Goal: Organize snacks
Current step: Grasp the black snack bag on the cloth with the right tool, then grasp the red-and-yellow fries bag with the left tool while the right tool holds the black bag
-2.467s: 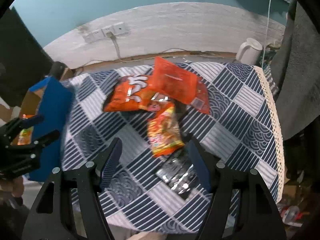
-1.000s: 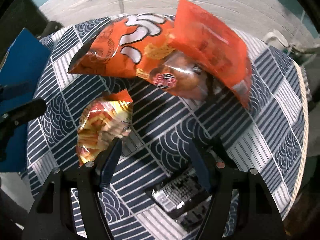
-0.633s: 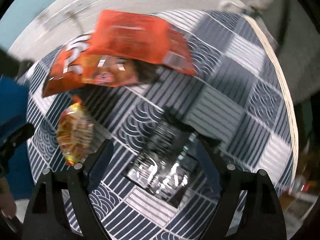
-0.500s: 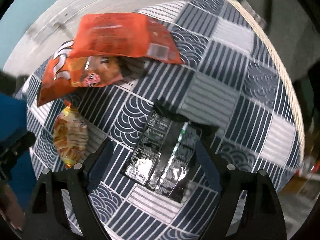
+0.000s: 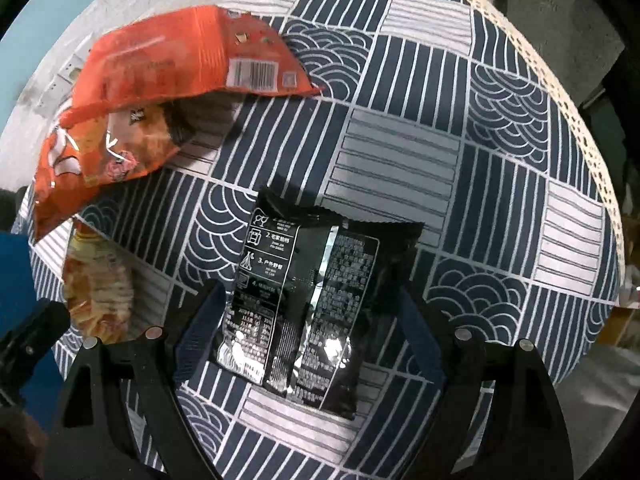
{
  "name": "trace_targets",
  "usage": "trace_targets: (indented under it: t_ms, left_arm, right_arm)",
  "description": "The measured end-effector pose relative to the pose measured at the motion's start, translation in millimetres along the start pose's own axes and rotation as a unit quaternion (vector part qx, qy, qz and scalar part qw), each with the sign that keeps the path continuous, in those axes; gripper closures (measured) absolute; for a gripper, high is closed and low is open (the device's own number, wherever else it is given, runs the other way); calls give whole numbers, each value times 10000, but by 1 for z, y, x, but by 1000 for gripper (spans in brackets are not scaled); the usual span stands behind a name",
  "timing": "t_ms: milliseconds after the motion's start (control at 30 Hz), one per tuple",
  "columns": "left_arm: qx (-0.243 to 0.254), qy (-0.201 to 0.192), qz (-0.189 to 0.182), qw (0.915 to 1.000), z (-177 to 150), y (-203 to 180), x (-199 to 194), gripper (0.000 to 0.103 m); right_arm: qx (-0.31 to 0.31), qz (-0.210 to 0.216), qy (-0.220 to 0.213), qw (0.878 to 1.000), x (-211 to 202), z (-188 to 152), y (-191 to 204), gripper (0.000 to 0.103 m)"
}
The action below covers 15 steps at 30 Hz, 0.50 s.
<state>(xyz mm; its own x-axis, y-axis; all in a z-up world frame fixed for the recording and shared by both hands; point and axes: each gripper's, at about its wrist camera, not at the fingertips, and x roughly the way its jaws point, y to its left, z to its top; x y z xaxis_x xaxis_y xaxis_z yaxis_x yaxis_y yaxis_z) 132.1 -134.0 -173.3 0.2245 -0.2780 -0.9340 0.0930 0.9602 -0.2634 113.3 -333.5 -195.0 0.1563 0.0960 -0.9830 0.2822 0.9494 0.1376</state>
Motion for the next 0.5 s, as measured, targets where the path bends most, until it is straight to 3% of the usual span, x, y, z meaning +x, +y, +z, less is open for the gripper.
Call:
trace_targets:
  t_ms: [233,300,400,500]
  left_arm:
    - [-82,152,-84,9998,3,-7,18,22]
    - [-112,214,-79,9997,4,-8,25,22]
    - [-113,286,-40,9995,6,-11,33,22]
    - [-100,320,-14,9994,8,-12,40,22]
  right_arm:
    - [-732,-339,-191,9966,10,-3,16,18]
    - [-1004,-415,-247,9938,12,-5,24,21]
    - [-1342,-592,-272,9888,10,-9,32,38]
    - [-1389,-382,-245,9893,7,-16,39,43]
